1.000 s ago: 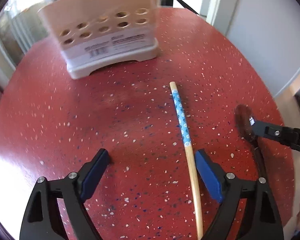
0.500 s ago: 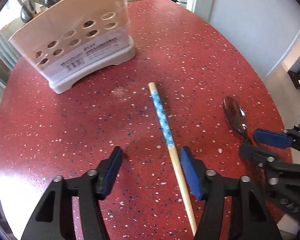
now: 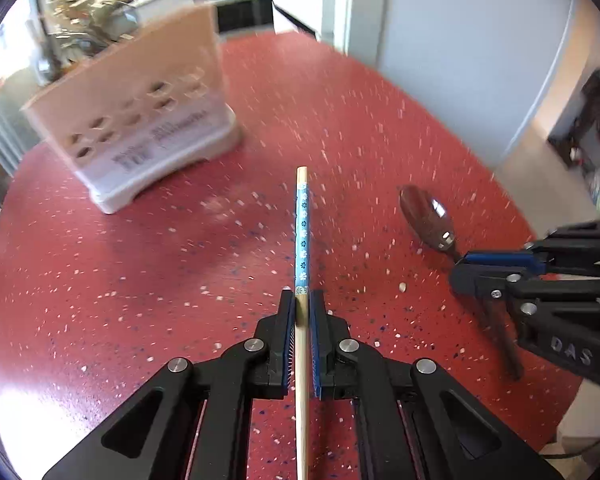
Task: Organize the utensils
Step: 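Close the left tool on the blue-dotted chopstick while the right holds the spoon, then lift the chopstick and spoon and lower them handle-first into the pink holder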
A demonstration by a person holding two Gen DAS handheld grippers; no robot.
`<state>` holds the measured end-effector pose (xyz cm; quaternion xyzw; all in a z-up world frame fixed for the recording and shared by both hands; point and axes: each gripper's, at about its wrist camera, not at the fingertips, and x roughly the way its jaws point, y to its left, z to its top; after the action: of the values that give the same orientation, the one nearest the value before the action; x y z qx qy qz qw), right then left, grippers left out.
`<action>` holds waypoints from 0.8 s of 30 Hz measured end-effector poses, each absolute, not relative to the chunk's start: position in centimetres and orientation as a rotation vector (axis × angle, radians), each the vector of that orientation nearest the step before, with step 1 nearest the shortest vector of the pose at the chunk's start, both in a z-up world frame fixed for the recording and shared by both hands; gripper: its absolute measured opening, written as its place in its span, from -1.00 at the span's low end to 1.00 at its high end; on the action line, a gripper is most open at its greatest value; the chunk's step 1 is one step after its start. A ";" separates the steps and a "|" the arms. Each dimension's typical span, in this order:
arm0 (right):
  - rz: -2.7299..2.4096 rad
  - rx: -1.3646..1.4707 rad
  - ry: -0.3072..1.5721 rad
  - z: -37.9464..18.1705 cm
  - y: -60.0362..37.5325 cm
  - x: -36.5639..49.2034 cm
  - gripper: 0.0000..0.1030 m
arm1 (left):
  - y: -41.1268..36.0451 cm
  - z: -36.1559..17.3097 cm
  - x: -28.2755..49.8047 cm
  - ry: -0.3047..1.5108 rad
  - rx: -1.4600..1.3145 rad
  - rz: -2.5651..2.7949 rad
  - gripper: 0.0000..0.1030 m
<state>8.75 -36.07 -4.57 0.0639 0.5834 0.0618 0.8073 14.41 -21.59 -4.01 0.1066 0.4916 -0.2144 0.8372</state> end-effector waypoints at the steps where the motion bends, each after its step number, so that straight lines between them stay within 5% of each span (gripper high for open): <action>1: 0.142 0.147 1.236 -4.3 -36.1 8.5 -0.76 | -20.8 -3.3 14.0 1.008 0.186 -0.453 -0.29; 24: 0.305 0.231 0.874 5.8 -33.6 8.6 -0.76 | -10.3 5.3 12.6 0.695 -0.139 -0.329 -0.29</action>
<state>8.56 -33.59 5.81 0.1113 0.4205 0.1468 0.8884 12.56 -10.31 5.35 -0.0680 0.3389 -0.1604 0.9245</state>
